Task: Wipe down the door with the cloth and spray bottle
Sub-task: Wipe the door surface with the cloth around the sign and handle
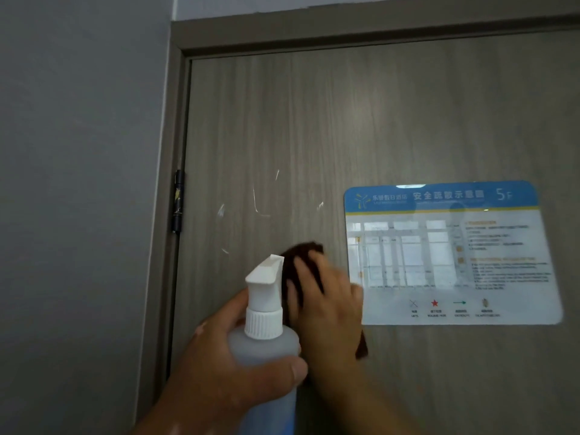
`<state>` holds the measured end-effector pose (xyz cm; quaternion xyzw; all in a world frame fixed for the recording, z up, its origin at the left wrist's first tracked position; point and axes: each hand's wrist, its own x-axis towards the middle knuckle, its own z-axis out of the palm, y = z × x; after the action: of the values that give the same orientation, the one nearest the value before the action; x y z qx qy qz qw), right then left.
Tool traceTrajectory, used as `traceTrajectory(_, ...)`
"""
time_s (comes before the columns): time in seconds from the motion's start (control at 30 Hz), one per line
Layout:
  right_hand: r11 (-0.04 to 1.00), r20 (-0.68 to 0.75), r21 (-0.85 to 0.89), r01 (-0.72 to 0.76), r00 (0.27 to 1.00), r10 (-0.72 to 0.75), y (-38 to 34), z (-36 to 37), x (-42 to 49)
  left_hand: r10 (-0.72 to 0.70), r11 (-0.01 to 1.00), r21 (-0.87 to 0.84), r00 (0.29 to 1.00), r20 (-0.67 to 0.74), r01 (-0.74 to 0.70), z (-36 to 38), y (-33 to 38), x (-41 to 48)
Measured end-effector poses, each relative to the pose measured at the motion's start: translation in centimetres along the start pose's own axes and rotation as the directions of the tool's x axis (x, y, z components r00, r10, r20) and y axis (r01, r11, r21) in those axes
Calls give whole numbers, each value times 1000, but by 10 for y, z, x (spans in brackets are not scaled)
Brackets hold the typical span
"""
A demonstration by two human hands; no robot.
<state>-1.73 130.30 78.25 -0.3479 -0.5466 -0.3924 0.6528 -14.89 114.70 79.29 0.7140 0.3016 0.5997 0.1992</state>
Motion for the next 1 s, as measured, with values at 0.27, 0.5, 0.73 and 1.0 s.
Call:
traceTrajectory(0.27,985,40,-68,160,987,-158,15,1,34,40,992,-116,999,-17,-41,8,6,4)
traceTrajectory(0.5,991,-55,-107,-84,995,79,5,14,98,48,995,-89,999,-16,-50,10,13,11)
traceTrajectory(0.73,987,65,-43,152,987,-149,13,-4,-23,8,999,-51,1000,8,-8,9,5,7)
traceTrajectory(1.0,982,-70,-99,-162,985,155,-1,30,170,19,967,254,1000,-5,-17,11,12,9)
